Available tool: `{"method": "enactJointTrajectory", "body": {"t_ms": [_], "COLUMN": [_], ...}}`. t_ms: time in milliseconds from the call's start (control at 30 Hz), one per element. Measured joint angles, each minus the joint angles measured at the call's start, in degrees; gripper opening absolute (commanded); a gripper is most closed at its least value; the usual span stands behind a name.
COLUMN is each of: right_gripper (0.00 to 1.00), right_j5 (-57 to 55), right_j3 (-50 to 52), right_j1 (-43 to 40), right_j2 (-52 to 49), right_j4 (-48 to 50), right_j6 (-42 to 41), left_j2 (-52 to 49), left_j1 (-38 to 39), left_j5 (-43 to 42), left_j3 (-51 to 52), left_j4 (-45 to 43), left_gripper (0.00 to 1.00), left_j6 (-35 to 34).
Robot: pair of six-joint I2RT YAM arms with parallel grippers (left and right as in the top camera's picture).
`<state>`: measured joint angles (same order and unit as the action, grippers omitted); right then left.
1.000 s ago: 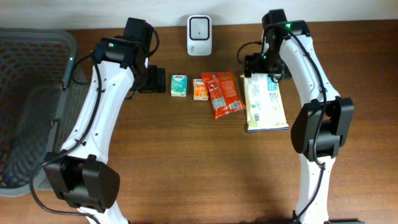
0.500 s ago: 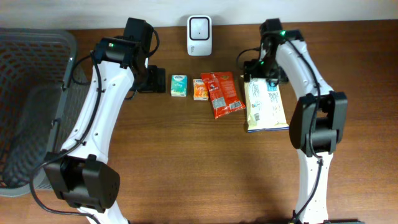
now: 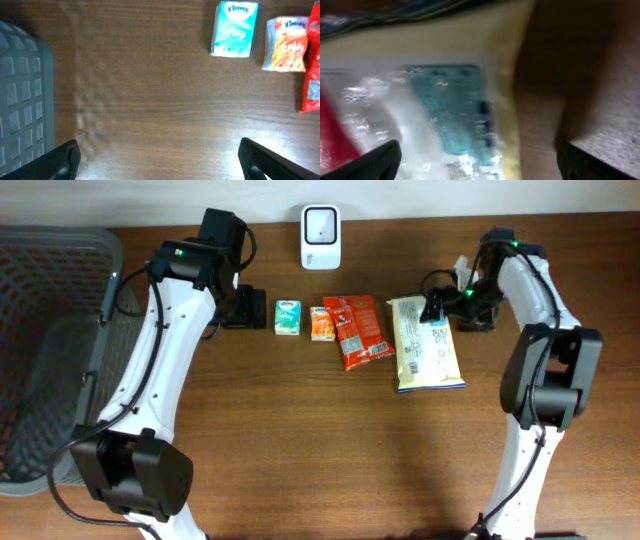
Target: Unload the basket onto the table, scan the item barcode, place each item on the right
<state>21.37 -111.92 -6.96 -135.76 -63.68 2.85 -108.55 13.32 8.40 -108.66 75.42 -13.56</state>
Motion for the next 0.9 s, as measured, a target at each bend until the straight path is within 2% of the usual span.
{"method": "enactJointTrajectory", "body": {"t_ms": [100,133,267,333,500,633,700,767,867,900], "right_gripper": [0.14,0.04,0.04,0.04,0.04,0.04,0.04,0.04,0.04,0.04], "right_j5": [2.29,2.36,4.31,4.24,-2.49,-10.14,-18.84,-32.83,-51.91,-54.88], "right_j3": [3.93,4.70,4.81,1.46,-20.15,-28.79,-32.35,-34.69,-34.88,-34.88], "right_j1": [-0.07,-0.07,-0.24,-0.55,-2.14,-2.16,-1.92,-1.09,1.31,2.08], "right_j2": [1.31,1.31,1.03,0.55,0.61,0.83,0.83,0.83,0.83,0.83], "right_j4": [3.65,3.58,1.27,-3.61,-16.41,-21.68,-24.98,-28.04,-30.18,-30.21], "right_j6": [0.81,0.83,-2.03,-3.50,-4.68,-6.56,-9.62,-14.88,-23.91,-25.79], "left_j2": [0.00,0.00,0.00,0.00,0.00,0.00,0.00,0.00,0.00,0.00], "left_j1": [0.00,0.00,0.00,0.00,0.00,0.00,0.00,0.00,0.00,0.00], "left_j5": [0.00,0.00,0.00,0.00,-0.02,0.00,0.00,-0.02,0.00,0.00], "left_j3": [0.02,0.02,0.02,0.02,0.02,0.02,0.02,0.02,0.02,0.02], "left_j4": [0.09,0.11,0.13,0.11,0.11,0.15,0.15,0.13,0.13,0.13], "left_gripper": [0.99,0.99,0.99,0.99,0.99,0.99,0.99,0.99,0.99,0.99], "left_j6": [0.00,0.00,0.00,0.00,0.00,0.00,0.00,0.00,0.00,0.00]}}
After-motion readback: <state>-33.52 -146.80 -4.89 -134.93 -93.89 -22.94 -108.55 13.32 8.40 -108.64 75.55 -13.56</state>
